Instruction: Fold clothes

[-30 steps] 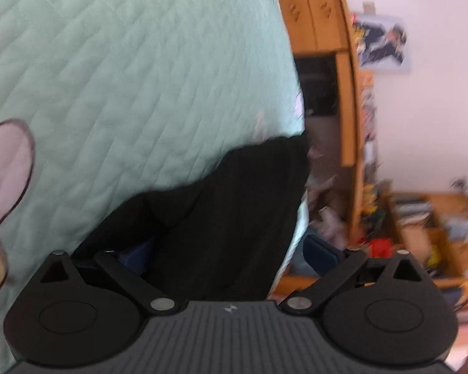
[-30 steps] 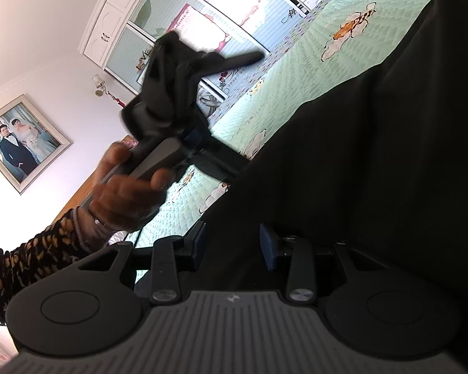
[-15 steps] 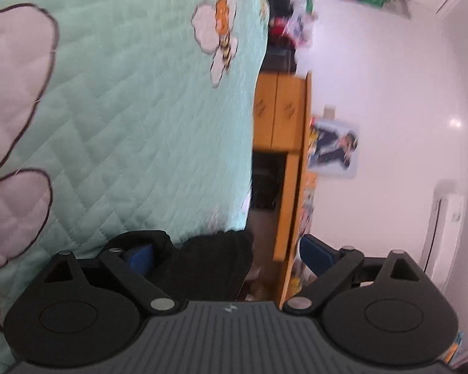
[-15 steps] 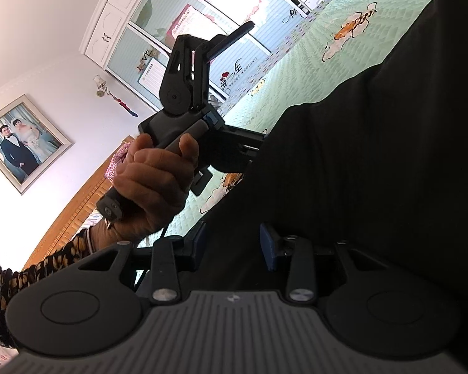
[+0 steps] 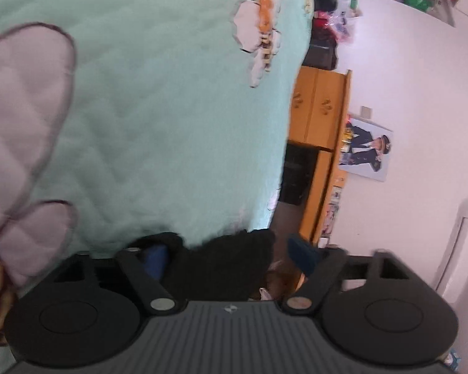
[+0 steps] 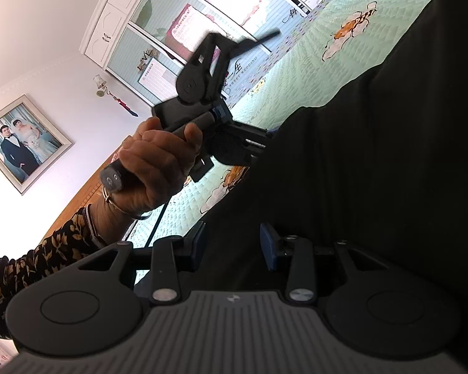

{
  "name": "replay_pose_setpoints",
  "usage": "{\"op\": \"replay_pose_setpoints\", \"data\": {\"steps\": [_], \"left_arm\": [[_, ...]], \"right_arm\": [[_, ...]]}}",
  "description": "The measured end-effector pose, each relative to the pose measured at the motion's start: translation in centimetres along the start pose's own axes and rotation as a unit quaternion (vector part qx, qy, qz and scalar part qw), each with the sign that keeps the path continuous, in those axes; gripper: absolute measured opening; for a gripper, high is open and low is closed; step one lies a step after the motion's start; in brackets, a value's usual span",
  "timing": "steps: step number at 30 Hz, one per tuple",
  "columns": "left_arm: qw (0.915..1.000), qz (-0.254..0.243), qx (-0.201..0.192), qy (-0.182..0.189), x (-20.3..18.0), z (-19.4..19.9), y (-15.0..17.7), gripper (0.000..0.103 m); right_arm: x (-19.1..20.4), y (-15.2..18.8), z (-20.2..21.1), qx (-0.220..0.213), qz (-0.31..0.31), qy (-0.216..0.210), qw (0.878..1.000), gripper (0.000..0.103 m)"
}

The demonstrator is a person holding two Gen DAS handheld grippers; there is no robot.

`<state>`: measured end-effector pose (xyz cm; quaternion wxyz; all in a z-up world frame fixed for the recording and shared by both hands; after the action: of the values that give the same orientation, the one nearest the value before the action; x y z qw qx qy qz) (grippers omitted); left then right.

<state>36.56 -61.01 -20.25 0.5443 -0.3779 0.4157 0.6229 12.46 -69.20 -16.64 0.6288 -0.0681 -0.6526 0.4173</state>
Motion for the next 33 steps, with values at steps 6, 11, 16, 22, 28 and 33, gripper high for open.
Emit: {"op": "replay_pose_setpoints", "data": {"steps": [6,11,16,22,28,33], "left_arm": [[0.9968,-0.047,-0.05,-0.042,-0.5,2.3,-1.1,0.061],[0.9904,-0.062,-0.11,-0.056,-1.4,3.9,-2.5,0.073],[0.9875,-0.107,-0.101,-0.055,-3.1,4.0,0.3,0.076],[0.9832,-0.148,-0.095,-0.047,-5.1,3.0,3.3,0.077],[0.9788,-0.167,-0.081,-0.086,-4.2,3.5,2.6,0.077],[0.975,-0.191,-0.041,-0.106,-4.4,2.7,2.6,0.077]], "right_arm": [[-0.2,-0.1,0.0,0.0,0.0,0.001,1.0,0.04],[-0.4,-0.3,0.0,0.001,0.0,0.001,1.0,0.04],[-0.5,-0.3,0.0,0.001,-0.003,0.0,1.0,0.04],[-0.6,-0.3,-0.2,0.0,-0.005,-0.001,1.0,0.04],[-0.8,-0.4,-0.3,0.0,-0.006,-0.002,1.0,0.04],[-0.9,-0.5,-0.5,0.001,-0.007,-0.002,1.0,0.04]]}}
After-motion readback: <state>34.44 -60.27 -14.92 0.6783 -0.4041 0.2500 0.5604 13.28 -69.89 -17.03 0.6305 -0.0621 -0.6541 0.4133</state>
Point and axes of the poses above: each gripper's, at about its wrist camera, not at the fingertips, and z roughly against the way its jaws point, x to its left, y to its underside, the point moved 7 cm from there along -z, roughly the way its jaws point, and after that the axes turned 11 degrees about -x, right-handed, at the moved point
